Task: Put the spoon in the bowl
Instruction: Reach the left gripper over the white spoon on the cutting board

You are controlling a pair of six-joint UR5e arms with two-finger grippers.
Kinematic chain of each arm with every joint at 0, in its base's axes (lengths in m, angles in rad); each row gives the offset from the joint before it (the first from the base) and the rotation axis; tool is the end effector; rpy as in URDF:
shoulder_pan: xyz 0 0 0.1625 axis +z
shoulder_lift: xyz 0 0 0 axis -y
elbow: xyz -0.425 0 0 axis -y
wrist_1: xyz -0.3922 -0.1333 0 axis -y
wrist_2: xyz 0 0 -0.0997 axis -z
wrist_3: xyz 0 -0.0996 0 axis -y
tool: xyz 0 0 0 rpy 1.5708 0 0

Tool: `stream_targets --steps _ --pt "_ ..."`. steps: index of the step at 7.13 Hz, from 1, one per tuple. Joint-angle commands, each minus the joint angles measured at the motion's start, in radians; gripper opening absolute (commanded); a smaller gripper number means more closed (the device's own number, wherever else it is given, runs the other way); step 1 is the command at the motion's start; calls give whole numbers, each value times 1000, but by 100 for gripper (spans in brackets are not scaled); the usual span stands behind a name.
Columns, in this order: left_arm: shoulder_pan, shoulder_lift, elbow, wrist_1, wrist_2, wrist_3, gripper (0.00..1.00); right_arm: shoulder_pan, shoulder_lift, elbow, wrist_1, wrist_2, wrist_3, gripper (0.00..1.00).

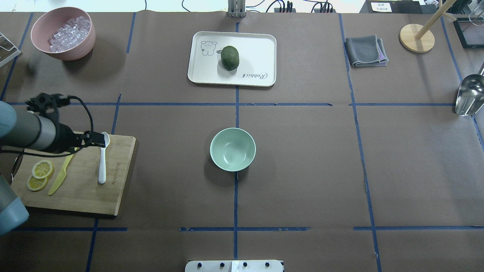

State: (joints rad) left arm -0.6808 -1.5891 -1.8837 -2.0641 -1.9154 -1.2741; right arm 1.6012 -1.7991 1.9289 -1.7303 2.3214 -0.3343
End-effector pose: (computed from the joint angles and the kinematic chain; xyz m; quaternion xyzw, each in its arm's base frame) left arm 0.3376 -0.4017 0.4503 0.0466 0.4223 -0.1049 0.8992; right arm 0.0772 -0.3880 0.6015 0.0529 -0.3629 -0.1354 0.9204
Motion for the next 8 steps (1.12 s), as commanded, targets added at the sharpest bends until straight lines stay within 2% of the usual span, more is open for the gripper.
stream_targets --steps 1,2,3,5,6,7,8 --pt "56 -9 14 7 38 -41 94 0 -2 -1 0 1 -2 100" --pt "60 -2 17 9 38 -33 81 0 -2 -1 0 1 0 100" --pt "60 0 29 9 38 -31 77 0 -3 -1 0 1 -2 100" --pt "63 -6 40 9 38 -30 76 0 -3 -1 0 1 0 100" --pt "67 -8 40 9 38 -30 73 0 -3 -2 0 -1 -2 100" --pt "72 -9 40 10 36 -30 63 0 -3 -2 0 -1 -2 100" --pt "72 -9 40 10 36 -30 43 0 -3 -2 0 -1 -2 100"
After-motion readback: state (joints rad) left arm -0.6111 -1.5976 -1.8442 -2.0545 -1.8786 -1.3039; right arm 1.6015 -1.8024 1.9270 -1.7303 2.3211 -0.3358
